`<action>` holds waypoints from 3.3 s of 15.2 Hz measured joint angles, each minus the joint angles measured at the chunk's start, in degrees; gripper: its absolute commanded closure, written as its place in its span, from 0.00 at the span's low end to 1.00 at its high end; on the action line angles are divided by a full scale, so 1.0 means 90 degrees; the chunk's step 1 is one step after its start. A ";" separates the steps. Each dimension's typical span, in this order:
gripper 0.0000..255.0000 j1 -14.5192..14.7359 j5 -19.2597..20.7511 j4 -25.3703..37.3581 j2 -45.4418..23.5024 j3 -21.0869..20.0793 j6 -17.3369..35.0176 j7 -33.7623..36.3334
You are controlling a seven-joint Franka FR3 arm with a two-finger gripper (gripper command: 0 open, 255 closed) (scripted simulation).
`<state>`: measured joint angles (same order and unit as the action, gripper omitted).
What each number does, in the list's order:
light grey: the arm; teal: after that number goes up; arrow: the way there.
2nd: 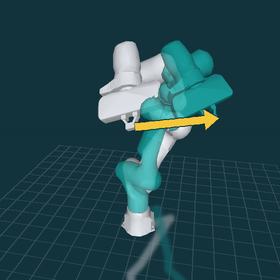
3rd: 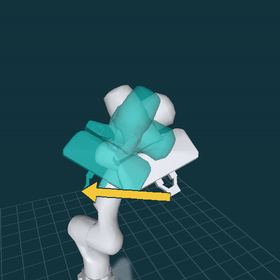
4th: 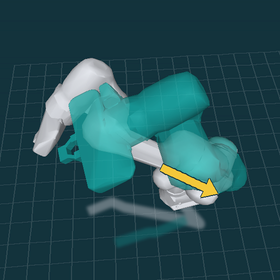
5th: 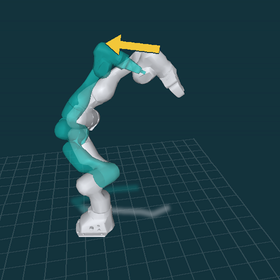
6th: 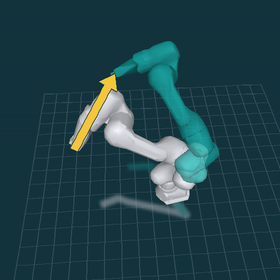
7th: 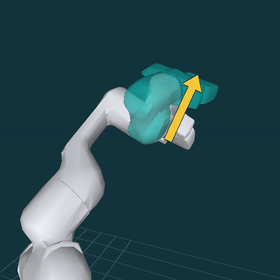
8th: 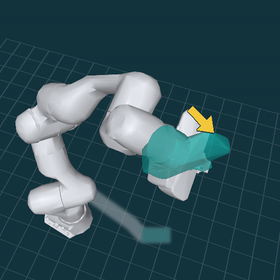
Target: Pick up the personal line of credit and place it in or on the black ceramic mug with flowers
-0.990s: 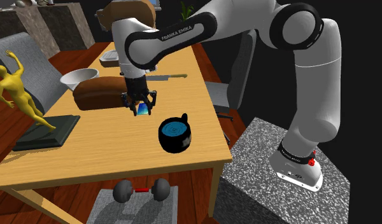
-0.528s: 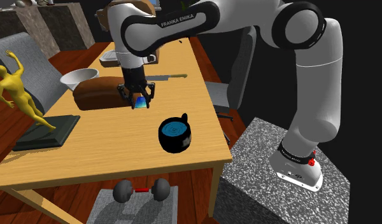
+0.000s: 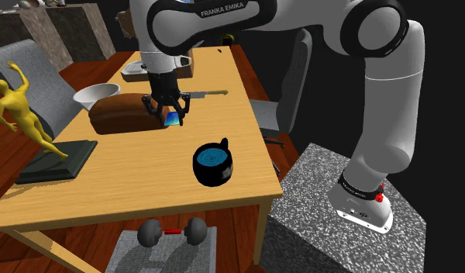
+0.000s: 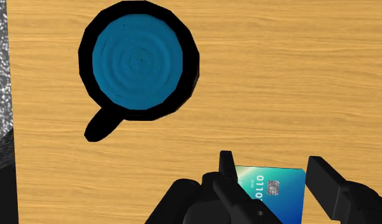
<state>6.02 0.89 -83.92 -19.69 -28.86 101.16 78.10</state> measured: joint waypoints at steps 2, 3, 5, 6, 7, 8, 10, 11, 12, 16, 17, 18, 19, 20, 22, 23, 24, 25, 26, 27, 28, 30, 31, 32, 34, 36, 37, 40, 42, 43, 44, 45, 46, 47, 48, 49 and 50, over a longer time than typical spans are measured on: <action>1.00 -0.0104 -0.0233 -0.0643 0.0526 -0.0079 0.0170 -0.0013; 1.00 -0.0169 -0.0378 -0.0999 0.0832 -0.0112 0.0250 -0.0051; 1.00 -0.0245 -0.0645 -0.1593 0.1368 -0.0163 0.0370 -0.0110; 1.00 -0.0282 -0.0783 -0.1867 0.1633 -0.0172 0.0410 -0.0167; 1.00 -0.0312 -0.0968 -0.2251 0.1988 -0.0184 0.0476 -0.0230; 1.00 -0.0315 -0.1092 -0.2469 0.2217 -0.0191 0.0494 -0.0263; 1.00 -0.0289 -0.1365 -0.2962 0.2732 -0.0203 0.0532 -0.0315; 1.00 -0.0264 -0.1491 -0.3189 0.2969 -0.0202 0.0551 -0.0346; 1.00 -0.0225 -0.1629 -0.3418 0.3231 -0.0204 0.0545 -0.0357; 1.00 -0.0192 -0.1759 -0.3857 0.3434 -0.0196 0.0794 -0.0444; 1.00 -0.0185 -0.1767 -0.3931 0.3430 -0.0206 0.0872 -0.0446; 1.00 -0.0181 -0.1759 -0.3979 0.3395 -0.0224 0.0954 -0.0439; 1.00 -0.0174 -0.1766 -0.4052 0.3391 -0.0235 0.1032 -0.0442; 1.00 -0.0165 -0.1768 -0.4136 0.3372 -0.0255 0.1135 -0.0437; 1.00 -0.0166 -0.1765 -0.4259 0.3333 -0.0264 0.1290 -0.0462; 1.00 -0.0161 -0.1765 -0.4331 0.3307 -0.0278 0.1387 -0.0464; 1.00 -0.0162 -0.1759 -0.4391 0.3276 -0.0286 0.1475 -0.0474; 1.00 -0.0158 -0.1753 -0.4442 0.3243 -0.0300 0.1556 -0.0470; 1.00 -0.0159 -0.1756 -0.4514 0.3232 -0.0300 0.1637 -0.0491; 1.00 -0.0155 -0.1751 -0.4592 0.3196 -0.0315 0.1748 -0.0493; 1.00 -0.0155 -0.1740 -0.4623 0.3159 -0.0325 0.1812 -0.0489; 1.00 -0.0152 -0.1737 -0.4661 0.3136 -0.0335 0.1874 -0.0487; 1.00 -0.0151 -0.1736 -0.4665 0.3133 -0.0336 0.1883 -0.0486; 1.00 -0.0151 -0.1735 -0.4667 0.3131 -0.0337 0.1887 -0.0485; 1.00 -0.0151 -0.1735 -0.4668 0.3130 -0.0338 0.1889 -0.0484; 0.00 -0.0151 -0.1735 -0.4668 0.3130 -0.0338 0.1889 -0.0484; 0.00 -0.0151 -0.1735 -0.4668 0.3130 -0.0338 0.1889 -0.0484; 0.00 -0.0151 -0.1735 -0.4668 0.3130 -0.0338 0.1889 -0.0484; 0.00 -0.0160 -0.1749 -0.4618 0.3184 -0.0313 0.1790 -0.0505; 0.00 -0.0160 -0.1770 -0.4511 0.3265 -0.0291 0.1614 -0.0500; 0.00 -0.0172 -0.1775 -0.4371 0.3326 -0.0259 0.1416 -0.0506; 0.00 -0.0197 -0.1759 -0.4219 0.3349 -0.0219 0.1236 -0.0524; 0.00 -0.0208 -0.1749 -0.4146 0.3351 -0.0202 0.1156 -0.0529; 0.00 -0.0212 -0.1755 -0.4124 0.3372 -0.0191 0.1111 -0.0537; 0.00 -0.0212 -0.1755 -0.4108 0.3376 -0.0190 0.1089 -0.0533; 0.00 -0.0211 -0.1757 -0.4102 0.3384 -0.0188 0.1075 -0.0534; 0.00 -0.0211 -0.1757 -0.4096 0.3386 -0.0187 0.1067 -0.0533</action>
<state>4.12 -14.93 -120.78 10.78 -30.54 110.77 73.30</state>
